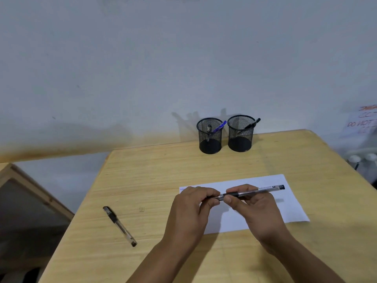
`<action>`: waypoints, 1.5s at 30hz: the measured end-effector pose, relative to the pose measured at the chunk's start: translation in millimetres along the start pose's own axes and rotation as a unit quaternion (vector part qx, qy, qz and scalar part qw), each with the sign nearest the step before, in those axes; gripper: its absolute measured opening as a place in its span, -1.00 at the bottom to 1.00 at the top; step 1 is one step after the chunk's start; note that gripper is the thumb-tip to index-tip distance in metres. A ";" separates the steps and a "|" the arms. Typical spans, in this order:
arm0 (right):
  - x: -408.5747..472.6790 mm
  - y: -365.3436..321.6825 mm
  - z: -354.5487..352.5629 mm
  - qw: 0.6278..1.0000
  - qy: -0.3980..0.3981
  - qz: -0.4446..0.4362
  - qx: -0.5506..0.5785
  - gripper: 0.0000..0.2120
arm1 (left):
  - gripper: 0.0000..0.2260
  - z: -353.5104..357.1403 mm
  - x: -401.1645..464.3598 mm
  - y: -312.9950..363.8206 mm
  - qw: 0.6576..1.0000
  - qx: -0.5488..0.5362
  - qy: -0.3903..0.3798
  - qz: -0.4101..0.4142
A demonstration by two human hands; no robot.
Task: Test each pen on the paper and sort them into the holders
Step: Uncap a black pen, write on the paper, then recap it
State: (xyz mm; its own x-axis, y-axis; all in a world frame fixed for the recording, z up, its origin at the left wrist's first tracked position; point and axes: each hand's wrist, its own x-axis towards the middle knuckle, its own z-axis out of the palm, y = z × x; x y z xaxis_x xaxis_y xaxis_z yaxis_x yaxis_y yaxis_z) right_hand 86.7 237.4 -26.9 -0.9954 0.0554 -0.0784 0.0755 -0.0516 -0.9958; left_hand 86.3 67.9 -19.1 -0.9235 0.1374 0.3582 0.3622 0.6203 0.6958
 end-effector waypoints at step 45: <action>-294.0 291.7 -259.4 0.608 0.627 0.363 0.326 -0.69 | -0.53 287.2 -8.5 165.0 0.803 0.191 -0.379 0.419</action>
State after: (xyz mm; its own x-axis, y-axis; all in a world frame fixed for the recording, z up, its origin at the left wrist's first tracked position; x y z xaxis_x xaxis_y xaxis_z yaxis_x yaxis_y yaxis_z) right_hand 416.8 464.7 -306.6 0.1444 0.4774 -0.8667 0.0219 -0.8772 -0.4795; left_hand 117.6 390.9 -86.1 -0.2401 0.9706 0.0184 0.9648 0.2365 0.1154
